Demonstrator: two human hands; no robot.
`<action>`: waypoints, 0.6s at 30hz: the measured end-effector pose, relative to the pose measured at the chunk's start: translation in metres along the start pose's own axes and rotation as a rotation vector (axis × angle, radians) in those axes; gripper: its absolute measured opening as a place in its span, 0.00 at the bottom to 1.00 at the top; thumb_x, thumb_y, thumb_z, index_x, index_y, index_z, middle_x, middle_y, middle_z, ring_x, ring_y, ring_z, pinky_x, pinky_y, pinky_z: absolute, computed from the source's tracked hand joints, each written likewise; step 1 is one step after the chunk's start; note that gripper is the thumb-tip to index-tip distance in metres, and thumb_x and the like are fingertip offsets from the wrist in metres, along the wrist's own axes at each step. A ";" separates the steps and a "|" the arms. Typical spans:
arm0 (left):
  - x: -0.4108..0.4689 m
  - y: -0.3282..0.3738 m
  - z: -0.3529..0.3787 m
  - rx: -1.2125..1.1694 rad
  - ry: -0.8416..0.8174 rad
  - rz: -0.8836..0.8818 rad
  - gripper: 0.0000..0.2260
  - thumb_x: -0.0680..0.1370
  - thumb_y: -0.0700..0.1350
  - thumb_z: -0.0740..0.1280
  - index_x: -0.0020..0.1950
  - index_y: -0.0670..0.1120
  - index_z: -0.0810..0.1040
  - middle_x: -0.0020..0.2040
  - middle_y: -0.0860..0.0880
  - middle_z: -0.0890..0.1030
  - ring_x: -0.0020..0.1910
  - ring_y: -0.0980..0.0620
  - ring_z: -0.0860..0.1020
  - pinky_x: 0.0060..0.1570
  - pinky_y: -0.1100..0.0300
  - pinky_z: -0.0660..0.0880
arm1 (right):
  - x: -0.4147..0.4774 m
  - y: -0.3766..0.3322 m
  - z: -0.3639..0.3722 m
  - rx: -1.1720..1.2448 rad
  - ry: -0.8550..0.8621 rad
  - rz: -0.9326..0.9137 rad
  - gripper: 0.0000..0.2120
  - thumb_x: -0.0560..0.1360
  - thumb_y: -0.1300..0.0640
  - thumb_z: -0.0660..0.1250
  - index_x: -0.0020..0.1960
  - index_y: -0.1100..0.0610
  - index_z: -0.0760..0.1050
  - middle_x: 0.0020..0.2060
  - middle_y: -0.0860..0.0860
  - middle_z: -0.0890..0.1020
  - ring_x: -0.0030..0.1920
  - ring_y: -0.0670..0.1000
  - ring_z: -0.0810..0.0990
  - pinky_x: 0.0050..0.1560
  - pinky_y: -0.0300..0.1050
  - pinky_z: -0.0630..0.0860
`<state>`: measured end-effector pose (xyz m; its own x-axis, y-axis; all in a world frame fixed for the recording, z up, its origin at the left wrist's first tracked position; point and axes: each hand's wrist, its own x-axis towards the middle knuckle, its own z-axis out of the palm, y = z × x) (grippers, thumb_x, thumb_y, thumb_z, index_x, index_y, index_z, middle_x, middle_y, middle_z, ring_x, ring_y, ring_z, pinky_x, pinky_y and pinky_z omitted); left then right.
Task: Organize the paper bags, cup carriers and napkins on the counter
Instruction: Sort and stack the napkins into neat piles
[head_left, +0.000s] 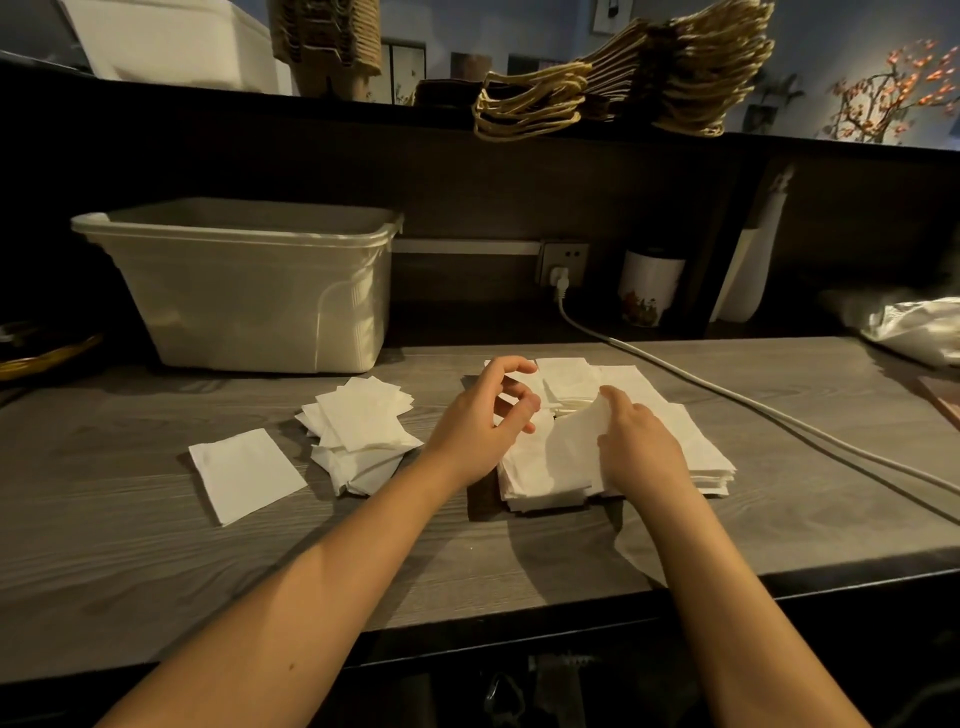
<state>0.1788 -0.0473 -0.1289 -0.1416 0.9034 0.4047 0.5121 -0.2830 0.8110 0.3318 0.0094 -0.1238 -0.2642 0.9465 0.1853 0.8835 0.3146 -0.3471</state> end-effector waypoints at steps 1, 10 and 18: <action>0.000 0.000 0.000 -0.004 -0.006 -0.002 0.10 0.80 0.46 0.61 0.59 0.57 0.64 0.51 0.52 0.76 0.43 0.59 0.79 0.47 0.56 0.79 | 0.001 0.001 -0.001 0.003 -0.007 0.002 0.27 0.79 0.62 0.58 0.75 0.54 0.54 0.63 0.58 0.72 0.60 0.59 0.73 0.57 0.51 0.71; 0.001 -0.006 0.000 0.144 0.074 0.014 0.11 0.79 0.47 0.61 0.61 0.52 0.69 0.50 0.52 0.75 0.50 0.55 0.75 0.49 0.60 0.74 | -0.002 -0.001 0.000 0.016 0.060 -0.012 0.32 0.77 0.64 0.60 0.76 0.50 0.51 0.68 0.56 0.63 0.62 0.56 0.70 0.60 0.49 0.71; 0.004 -0.015 -0.005 0.596 0.101 -0.190 0.12 0.80 0.53 0.56 0.61 0.51 0.68 0.56 0.51 0.72 0.43 0.55 0.71 0.38 0.62 0.67 | -0.002 0.001 0.003 -0.187 0.205 -0.083 0.21 0.79 0.59 0.59 0.70 0.49 0.63 0.64 0.52 0.68 0.63 0.54 0.65 0.59 0.44 0.66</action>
<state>0.1664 -0.0413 -0.1369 -0.3402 0.8774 0.3383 0.8499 0.1329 0.5099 0.3323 0.0078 -0.1277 -0.2714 0.8777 0.3950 0.9232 0.3535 -0.1511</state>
